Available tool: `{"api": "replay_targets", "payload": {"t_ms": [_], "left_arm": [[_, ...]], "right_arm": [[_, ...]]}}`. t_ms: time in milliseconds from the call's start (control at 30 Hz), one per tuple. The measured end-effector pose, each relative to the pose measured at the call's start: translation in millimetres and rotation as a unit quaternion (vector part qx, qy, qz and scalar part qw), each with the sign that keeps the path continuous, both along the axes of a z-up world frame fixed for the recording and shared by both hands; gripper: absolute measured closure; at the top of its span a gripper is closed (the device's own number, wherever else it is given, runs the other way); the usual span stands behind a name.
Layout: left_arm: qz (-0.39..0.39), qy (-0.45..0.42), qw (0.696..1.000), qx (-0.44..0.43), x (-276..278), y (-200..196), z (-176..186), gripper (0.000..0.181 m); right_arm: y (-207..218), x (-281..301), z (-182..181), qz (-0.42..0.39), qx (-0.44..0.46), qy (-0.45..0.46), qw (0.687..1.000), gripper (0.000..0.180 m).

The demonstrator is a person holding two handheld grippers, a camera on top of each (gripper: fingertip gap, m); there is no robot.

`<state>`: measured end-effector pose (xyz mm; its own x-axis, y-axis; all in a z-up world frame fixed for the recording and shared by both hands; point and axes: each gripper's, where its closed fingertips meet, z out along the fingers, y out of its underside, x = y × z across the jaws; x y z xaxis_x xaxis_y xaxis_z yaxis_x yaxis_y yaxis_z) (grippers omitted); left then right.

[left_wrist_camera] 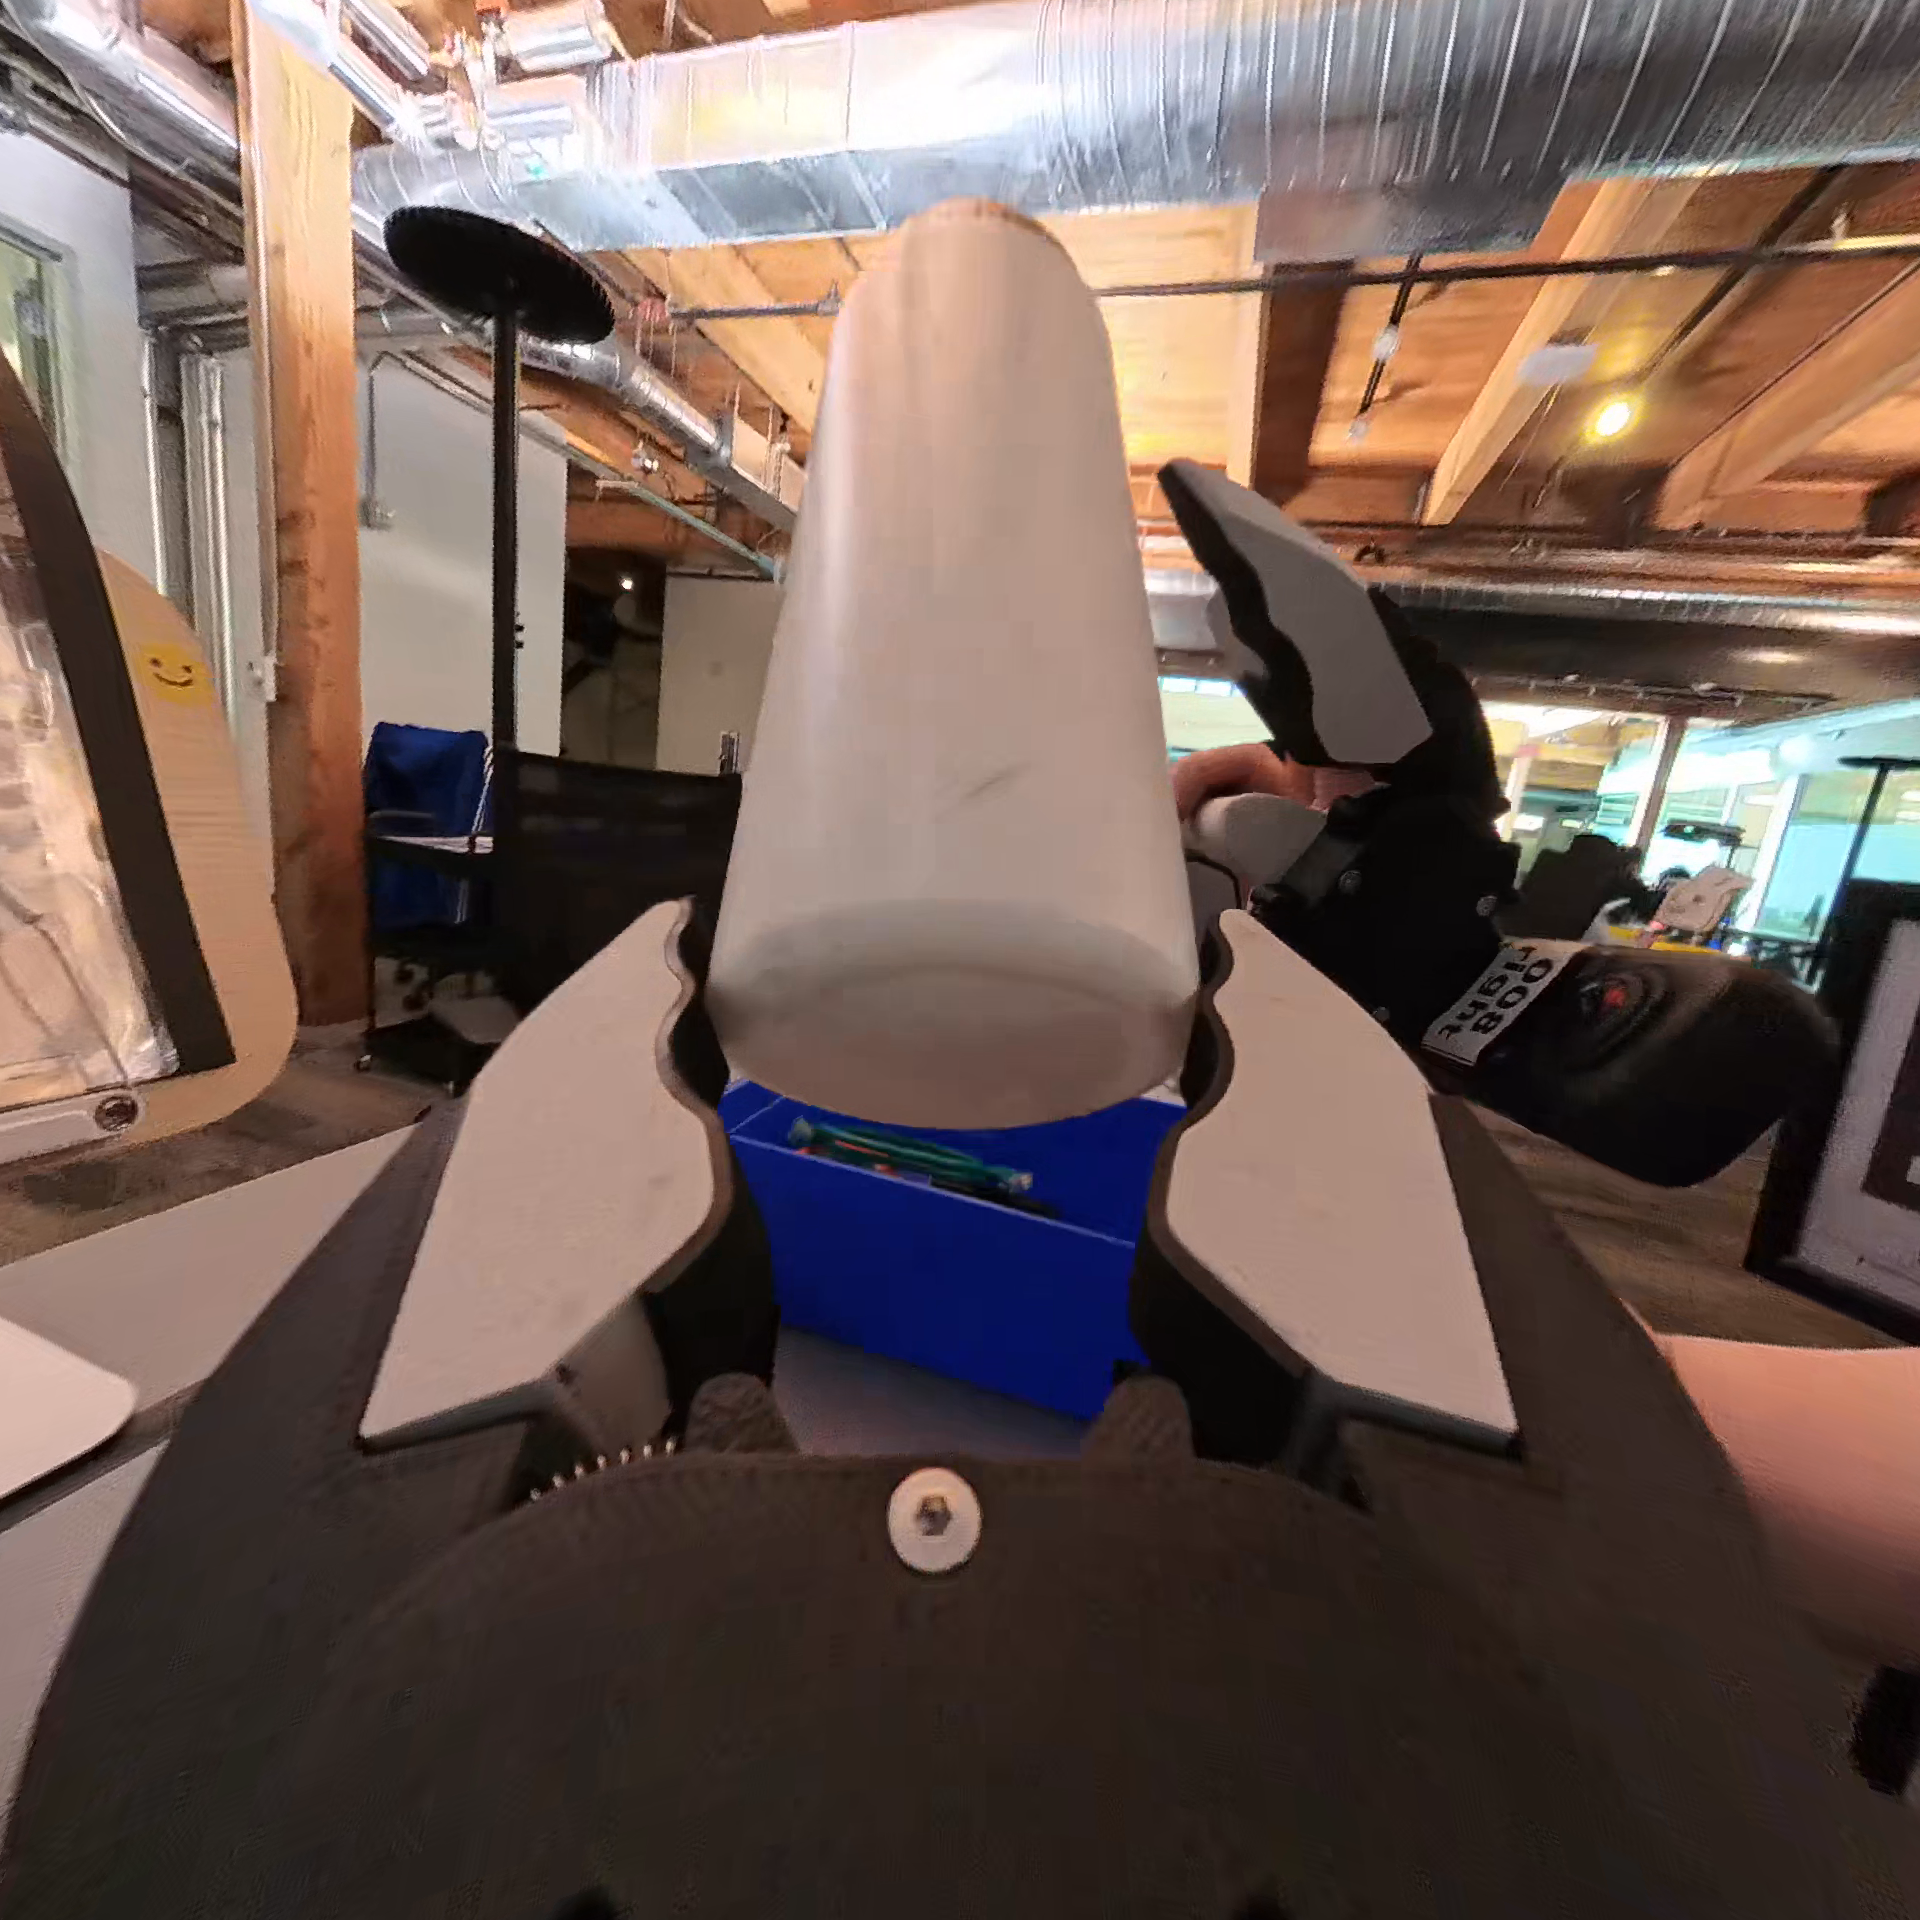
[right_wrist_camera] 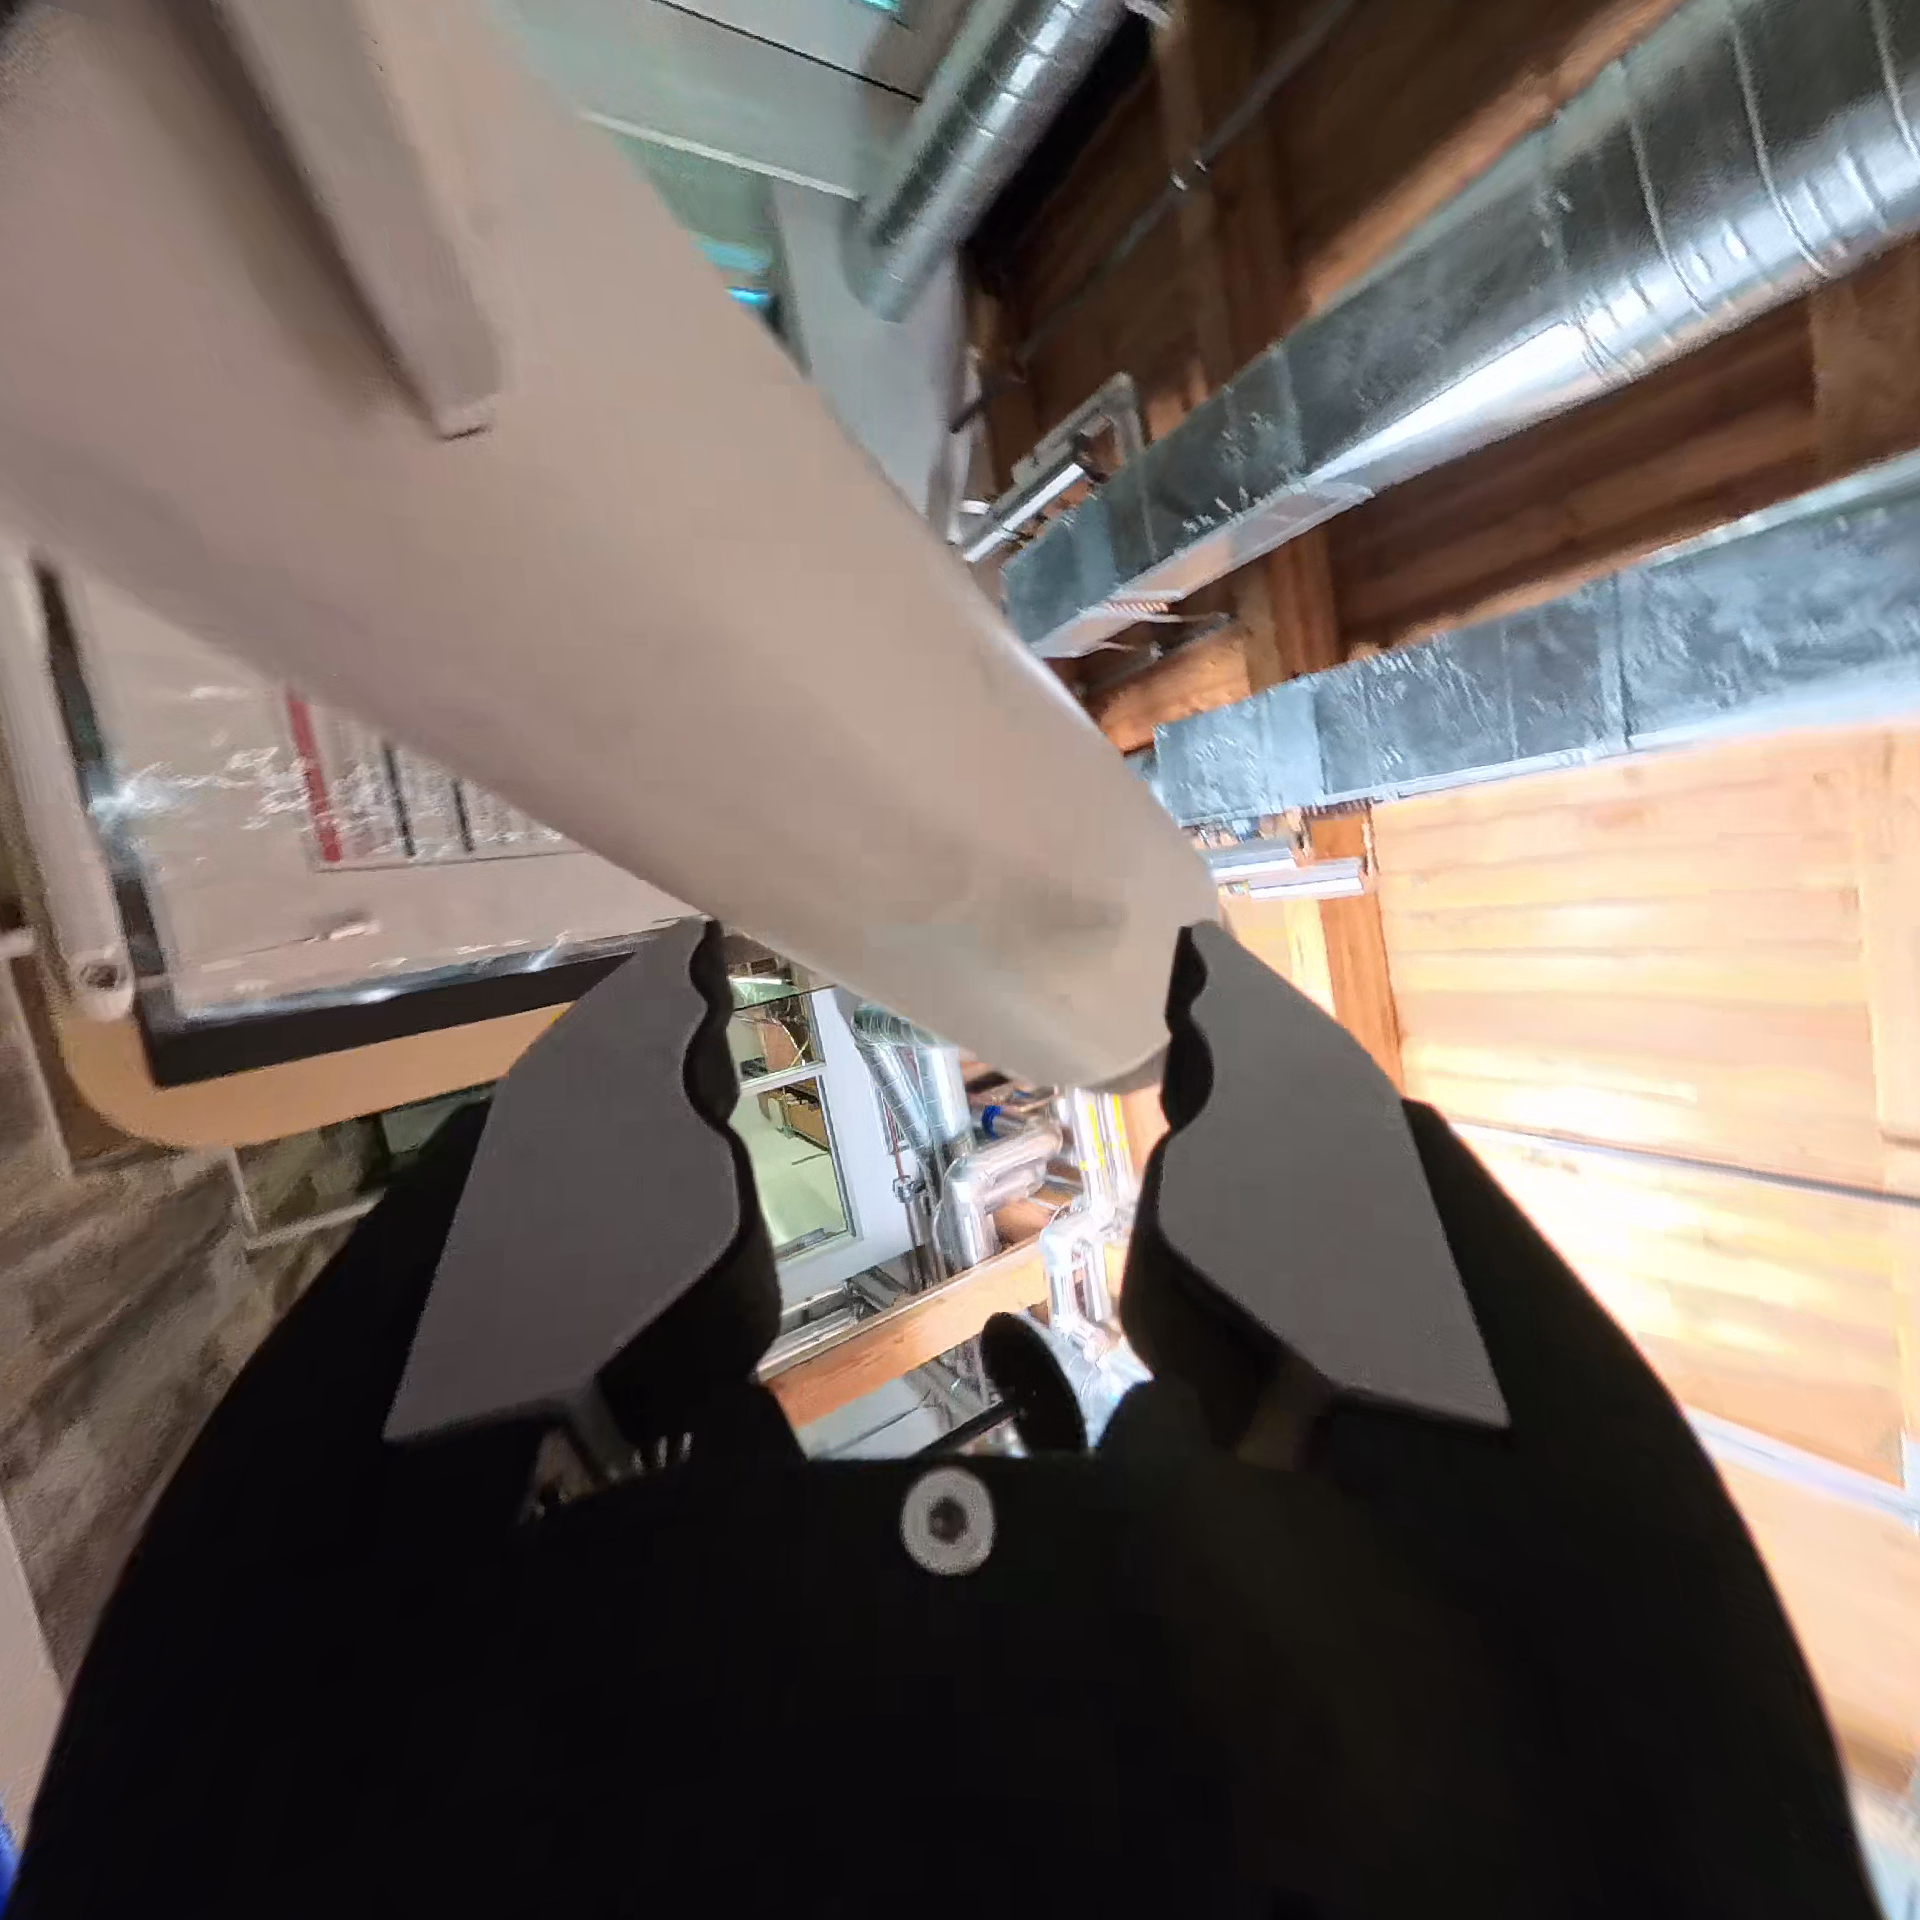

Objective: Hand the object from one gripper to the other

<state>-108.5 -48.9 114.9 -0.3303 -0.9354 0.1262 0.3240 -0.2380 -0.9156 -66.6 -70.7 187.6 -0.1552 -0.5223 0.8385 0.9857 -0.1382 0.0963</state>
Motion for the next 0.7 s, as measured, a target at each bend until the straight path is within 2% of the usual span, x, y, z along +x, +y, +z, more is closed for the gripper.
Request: {"api": "replay_targets", "payload": {"t_ms": [133,233,333,467,700], "left_arm": [[-0.016,-0.016,0.999,-0.024,-4,-8,5,0.093],[-0.021,-0.02,0.999,-0.038,-7,-7,8,0.093],[-0.062,-0.016,0.994,-0.089,-7,-6,10,0.094],[-0.186,-0.01,0.957,-0.221,-9,-7,15,0.094],[-0.303,-0.035,0.91,-0.282,-19,-12,25,0.094]], "right_arm": [[-10,-1,16,0.035,0.06,0.091,0.993,0.094],[-8,6,16,0.069,0.065,0.179,0.979,0.096],[-7,13,16,0.103,0.064,0.25,0.961,0.096],[-6,15,15,0.1,0.061,0.238,0.964,0.097],[3,14,6,0.1,0.027,0.239,0.966,0.099]]}}
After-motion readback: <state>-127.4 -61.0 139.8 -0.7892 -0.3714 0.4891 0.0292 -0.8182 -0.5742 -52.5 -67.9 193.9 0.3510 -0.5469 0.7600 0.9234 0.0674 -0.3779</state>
